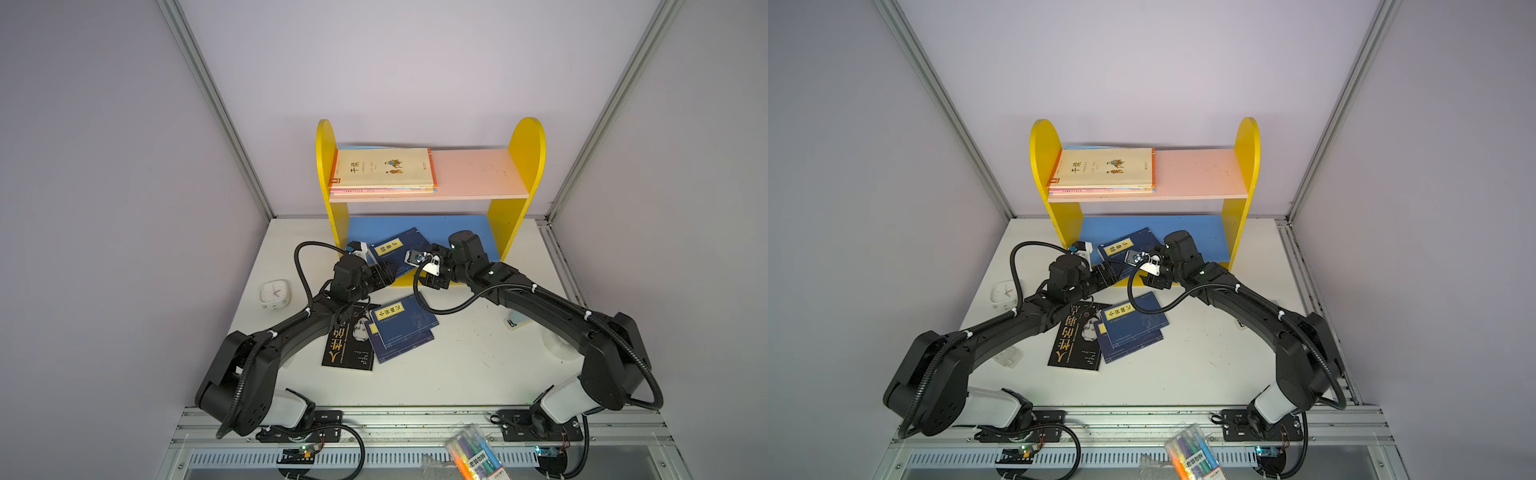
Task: Stacking books/files
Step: Place the book at the bookshelf, then move the book to the bookshelf.
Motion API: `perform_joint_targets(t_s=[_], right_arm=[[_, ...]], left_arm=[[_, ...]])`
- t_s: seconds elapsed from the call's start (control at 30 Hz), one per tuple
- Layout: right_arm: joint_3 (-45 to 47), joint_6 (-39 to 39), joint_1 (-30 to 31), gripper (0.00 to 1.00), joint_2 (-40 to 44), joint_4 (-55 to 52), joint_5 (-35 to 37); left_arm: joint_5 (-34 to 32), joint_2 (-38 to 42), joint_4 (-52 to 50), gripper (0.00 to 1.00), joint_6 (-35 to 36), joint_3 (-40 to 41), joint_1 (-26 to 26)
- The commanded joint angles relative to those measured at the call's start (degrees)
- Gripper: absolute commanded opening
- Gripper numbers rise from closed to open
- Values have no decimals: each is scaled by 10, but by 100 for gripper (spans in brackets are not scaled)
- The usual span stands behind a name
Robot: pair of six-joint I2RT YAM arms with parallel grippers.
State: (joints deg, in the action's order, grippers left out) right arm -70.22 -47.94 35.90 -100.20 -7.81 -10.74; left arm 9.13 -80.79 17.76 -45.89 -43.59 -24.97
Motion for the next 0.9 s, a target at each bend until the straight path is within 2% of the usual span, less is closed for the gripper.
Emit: perform_joint_targets(t_s=[0.0,0.17,0.47,0.7,0.87], right_arm=[[-30,-48,2,73,-29,-24,-13],[-63,-80,9,73,-63,-63,-22],[-106,-99,18,73,-118,-91,-2],[-163,-46,19,73,-165,-63,24],[-200,-11,22,73,-194,-53,35]], left_arm=[[4,12,6,79,5,5,1],[4,55,-19,80,6,34,1],[-68,204,-200,81,19,85,2],[-103,323,-244,83,1,137,4],[-117,368,-273,83,1,151,8]])
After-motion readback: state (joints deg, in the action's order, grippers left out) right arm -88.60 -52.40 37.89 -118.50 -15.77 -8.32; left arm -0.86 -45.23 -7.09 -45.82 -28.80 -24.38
